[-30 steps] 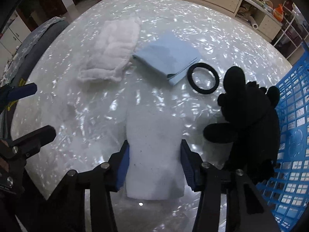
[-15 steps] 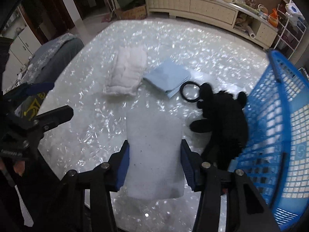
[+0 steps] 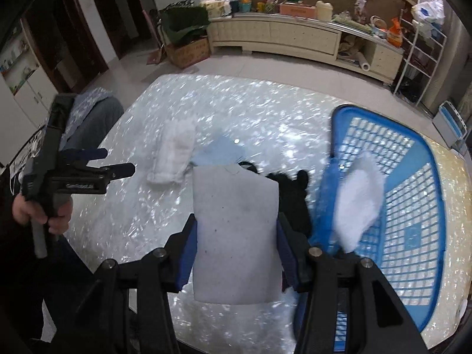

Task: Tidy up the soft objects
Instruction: 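Carry the sponge pad into the basket while the left gripper grasps the white towel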

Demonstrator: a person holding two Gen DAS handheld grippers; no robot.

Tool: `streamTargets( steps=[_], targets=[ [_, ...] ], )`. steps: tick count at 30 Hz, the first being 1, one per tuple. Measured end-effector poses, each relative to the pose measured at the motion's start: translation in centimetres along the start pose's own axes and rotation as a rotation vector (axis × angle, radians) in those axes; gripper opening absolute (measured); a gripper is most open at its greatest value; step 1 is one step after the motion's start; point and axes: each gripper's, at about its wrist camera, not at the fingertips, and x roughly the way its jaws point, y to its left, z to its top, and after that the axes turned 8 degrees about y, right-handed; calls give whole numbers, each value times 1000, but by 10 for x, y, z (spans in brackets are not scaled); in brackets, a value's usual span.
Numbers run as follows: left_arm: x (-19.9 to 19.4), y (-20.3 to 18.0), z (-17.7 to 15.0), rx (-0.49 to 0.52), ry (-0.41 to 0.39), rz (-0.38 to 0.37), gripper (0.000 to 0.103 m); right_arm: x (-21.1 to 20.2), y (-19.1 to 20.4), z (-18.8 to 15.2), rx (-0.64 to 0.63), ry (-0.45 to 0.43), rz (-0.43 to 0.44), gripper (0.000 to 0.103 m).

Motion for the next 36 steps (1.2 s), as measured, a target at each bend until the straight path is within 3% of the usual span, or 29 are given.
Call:
streamTargets(
  steps=[16,30,32,36],
  targets=[
    [73,5,53,-38,86,6,103,-32,-73,-2,86,-37,-73,49],
    [112,-1,72,21,114,82,103,-3,-115,-5,178,73,-153,50],
    [114,-4,74,32,119,87,102,5,-119,-5,192,98,-155,50],
    [116,-8,82,53,129,82,88,19,-126,-5,198,126,-150,50]
  ],
)
